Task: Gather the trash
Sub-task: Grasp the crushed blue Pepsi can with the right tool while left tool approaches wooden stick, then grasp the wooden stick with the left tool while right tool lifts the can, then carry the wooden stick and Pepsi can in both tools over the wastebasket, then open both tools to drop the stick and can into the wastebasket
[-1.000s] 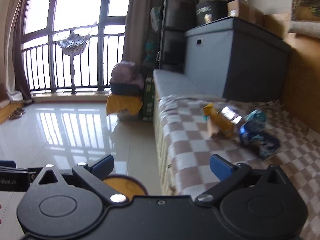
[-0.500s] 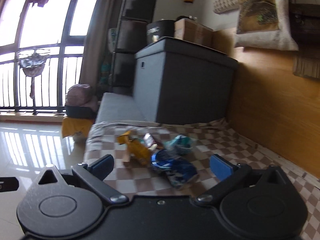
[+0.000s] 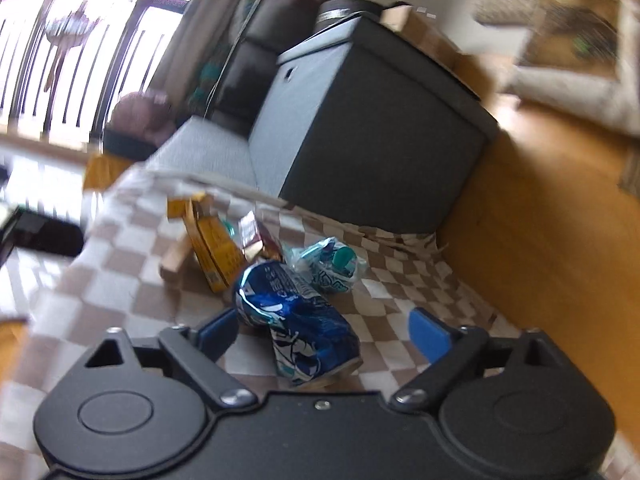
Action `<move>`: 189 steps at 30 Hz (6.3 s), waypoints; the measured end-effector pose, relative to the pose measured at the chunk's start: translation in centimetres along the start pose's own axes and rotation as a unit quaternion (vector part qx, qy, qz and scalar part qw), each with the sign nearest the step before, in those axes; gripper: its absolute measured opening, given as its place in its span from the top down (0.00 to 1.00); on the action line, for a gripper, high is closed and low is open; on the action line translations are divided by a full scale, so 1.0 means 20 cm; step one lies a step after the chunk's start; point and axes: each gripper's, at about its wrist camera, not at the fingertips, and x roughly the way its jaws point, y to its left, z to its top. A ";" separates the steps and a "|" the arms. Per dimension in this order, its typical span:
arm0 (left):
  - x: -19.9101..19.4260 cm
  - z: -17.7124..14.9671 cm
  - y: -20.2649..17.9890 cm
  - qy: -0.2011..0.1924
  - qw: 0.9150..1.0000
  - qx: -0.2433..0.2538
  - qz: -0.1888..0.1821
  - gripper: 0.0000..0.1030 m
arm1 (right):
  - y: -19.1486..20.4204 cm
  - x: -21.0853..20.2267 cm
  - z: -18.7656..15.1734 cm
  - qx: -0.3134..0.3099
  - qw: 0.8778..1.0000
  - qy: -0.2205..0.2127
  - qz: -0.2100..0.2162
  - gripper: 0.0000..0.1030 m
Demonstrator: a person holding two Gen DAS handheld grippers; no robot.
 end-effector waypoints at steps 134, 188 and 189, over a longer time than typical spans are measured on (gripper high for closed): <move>0.10 -0.89 1.33 0.163 0.954 -0.241 0.075 0.85 | 1.27 0.24 -0.13 0.162 0.923 0.220 0.273 0.78; 0.48 -1.25 1.52 0.352 0.860 -0.345 0.131 0.70 | 1.66 0.65 -0.34 0.103 0.863 0.390 0.303 0.62; 0.47 -1.24 1.52 0.353 0.862 -0.341 0.129 0.67 | 1.65 0.64 -0.33 0.102 0.865 0.388 0.301 0.60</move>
